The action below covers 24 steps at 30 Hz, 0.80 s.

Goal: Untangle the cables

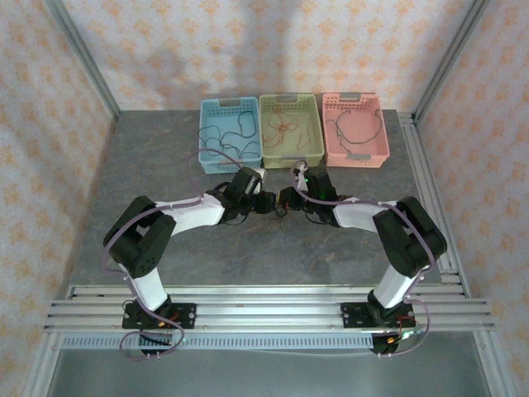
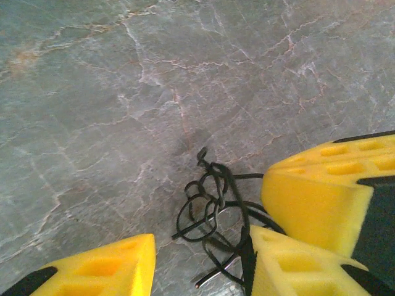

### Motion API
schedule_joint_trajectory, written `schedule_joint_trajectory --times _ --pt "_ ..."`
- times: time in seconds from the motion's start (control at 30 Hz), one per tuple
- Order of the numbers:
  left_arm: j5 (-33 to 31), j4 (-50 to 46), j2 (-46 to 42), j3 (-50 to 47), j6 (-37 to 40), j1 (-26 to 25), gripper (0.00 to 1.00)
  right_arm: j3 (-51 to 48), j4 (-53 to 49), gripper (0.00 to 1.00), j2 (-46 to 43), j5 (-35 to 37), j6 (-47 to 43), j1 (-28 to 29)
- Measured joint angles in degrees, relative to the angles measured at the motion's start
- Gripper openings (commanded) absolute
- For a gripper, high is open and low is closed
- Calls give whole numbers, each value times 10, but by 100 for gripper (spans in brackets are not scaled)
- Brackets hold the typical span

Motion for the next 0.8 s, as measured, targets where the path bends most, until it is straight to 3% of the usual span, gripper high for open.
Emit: schedule_joint_trajectory --times 0.13,0.27,0.37,0.47,0.77,0.8 --pt "9 7 4 0 -4 0 38 0 0 0 0 -2 0 0" --pt "15 10 4 0 -10 0 28 0 2 0 1 -4 0 0" --pt "17 13 4 0 -15 0 18 1 2 0 3 -8 0 0" --pt "18 15 4 0 -17 0 1 1 2 0 3 -12 0 0" --pt "-16 5 2 0 -5 0 0 -9 19 0 -5 -10 0 0" --pt "-21 2 -2 0 -2 0 0 -18 28 8 -14 -5 0 0"
